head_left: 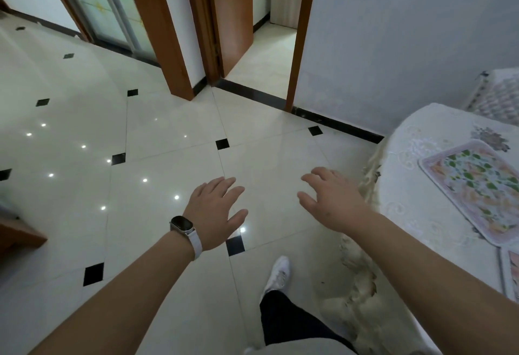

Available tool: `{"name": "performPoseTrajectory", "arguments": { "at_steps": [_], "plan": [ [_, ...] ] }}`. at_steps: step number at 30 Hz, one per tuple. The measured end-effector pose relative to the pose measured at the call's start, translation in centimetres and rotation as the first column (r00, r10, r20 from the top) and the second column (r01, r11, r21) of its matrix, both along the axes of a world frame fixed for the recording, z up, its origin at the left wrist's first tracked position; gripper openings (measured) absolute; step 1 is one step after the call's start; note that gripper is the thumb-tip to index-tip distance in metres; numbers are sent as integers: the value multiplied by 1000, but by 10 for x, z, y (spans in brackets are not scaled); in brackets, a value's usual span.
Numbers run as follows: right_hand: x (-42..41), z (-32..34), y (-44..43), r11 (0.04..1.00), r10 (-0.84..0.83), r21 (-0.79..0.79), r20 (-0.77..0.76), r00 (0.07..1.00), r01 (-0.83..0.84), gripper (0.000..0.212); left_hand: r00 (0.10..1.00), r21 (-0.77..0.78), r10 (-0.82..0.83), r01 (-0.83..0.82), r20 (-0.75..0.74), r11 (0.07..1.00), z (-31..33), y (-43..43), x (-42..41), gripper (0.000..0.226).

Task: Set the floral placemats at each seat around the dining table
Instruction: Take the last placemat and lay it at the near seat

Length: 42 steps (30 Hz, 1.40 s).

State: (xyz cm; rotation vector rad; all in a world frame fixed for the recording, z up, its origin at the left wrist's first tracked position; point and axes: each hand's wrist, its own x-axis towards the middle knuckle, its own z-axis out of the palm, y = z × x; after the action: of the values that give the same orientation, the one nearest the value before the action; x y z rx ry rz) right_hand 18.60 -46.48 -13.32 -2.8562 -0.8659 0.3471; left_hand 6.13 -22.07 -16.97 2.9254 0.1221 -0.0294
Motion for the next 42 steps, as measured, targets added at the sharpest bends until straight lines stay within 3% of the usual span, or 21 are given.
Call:
{"name": "performPoseTrajectory", "arguments": {
  "at_steps": [10,22,35,42],
  "plan": [
    [159,-15,8,992,-122,25,-97,988,125,54,995,46,-65,69,-69,997,4,27,188,71],
    [281,-6,-23,934,-355,8,-84,931,357,52,947,10,-320,320,-21,947,14,5,391,65],
    [466,-18,26,802,-597,-68,-73,799,593,52,813,-28,-580,579,-45,815,-8,44,656,65],
    [514,4,26,670,-743,-37,-14,670,742,53,657,4,-754,754,13,657,3,30,762,61]
  ]
}}
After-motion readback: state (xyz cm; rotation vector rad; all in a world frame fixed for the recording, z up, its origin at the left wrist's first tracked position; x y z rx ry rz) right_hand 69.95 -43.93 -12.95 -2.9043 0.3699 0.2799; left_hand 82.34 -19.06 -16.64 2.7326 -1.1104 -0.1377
